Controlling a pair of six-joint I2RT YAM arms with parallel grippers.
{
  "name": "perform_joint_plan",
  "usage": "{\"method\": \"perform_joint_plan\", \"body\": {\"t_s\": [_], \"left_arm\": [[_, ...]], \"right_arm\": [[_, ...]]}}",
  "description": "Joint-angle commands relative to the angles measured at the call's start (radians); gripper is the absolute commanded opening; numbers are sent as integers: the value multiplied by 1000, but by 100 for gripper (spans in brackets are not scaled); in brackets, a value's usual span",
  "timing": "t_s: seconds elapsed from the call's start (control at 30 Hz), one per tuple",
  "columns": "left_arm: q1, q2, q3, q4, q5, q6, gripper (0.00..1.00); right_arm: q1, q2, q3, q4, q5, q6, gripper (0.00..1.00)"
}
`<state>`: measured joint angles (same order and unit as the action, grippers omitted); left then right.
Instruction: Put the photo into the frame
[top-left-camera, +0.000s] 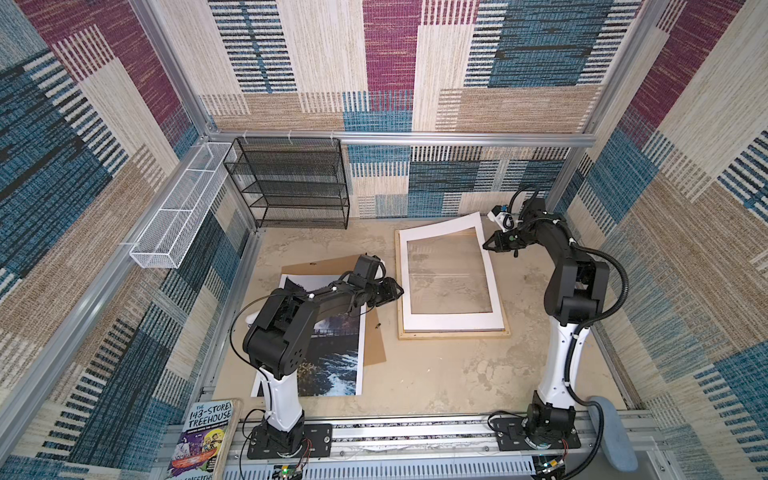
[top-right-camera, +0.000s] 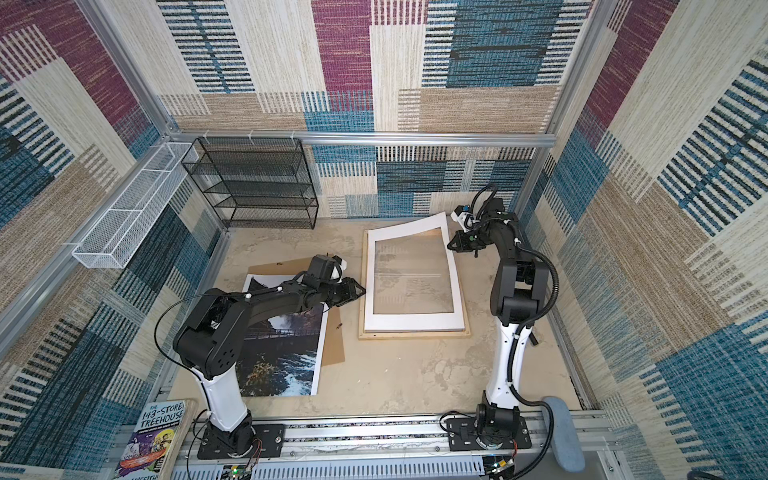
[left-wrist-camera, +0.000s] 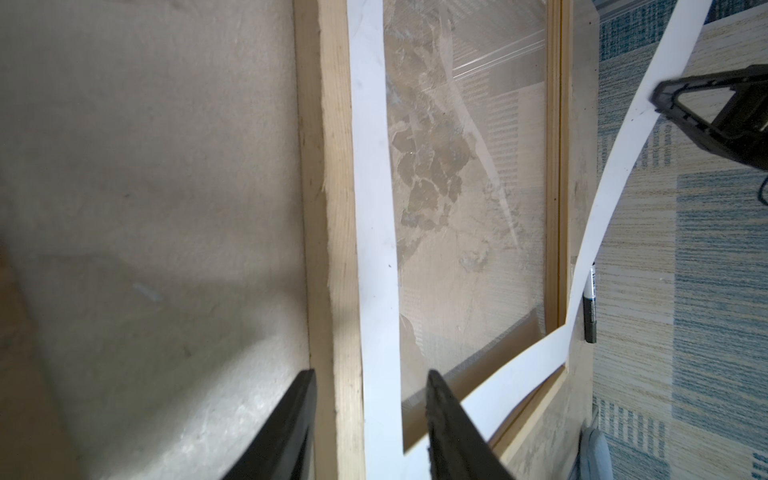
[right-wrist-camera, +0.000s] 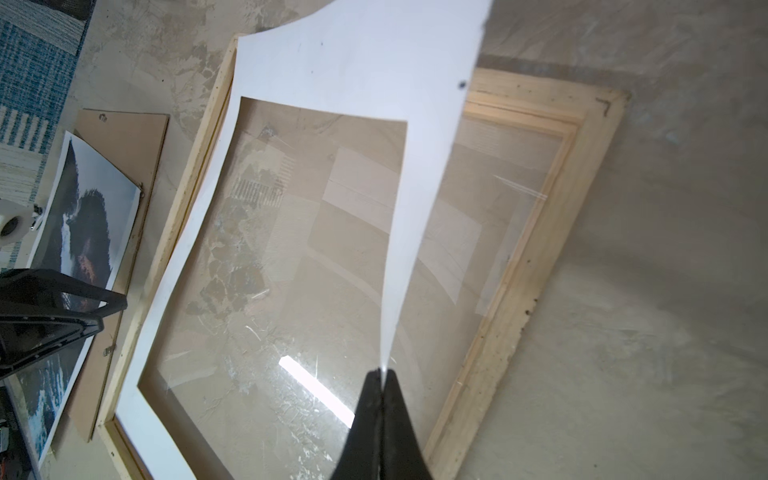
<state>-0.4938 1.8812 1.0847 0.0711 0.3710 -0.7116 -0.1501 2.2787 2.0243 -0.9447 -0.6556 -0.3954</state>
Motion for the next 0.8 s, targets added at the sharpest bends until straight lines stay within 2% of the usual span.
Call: {"method": "perform_joint_plan", "body": {"t_s": [0.0,0.2,0.77], "left_arm": [[1,-5,14,-18,2,26,46],[0,-1,21,-27,1,31,46],[0,10,26,-27,8,28,46]], "right_arm": [[-2,16,21,-30,-22,-32,3],[-5,44,53,-55,-42,-43,2],[-5,49,-4,-28,-49,-22,3]]}}
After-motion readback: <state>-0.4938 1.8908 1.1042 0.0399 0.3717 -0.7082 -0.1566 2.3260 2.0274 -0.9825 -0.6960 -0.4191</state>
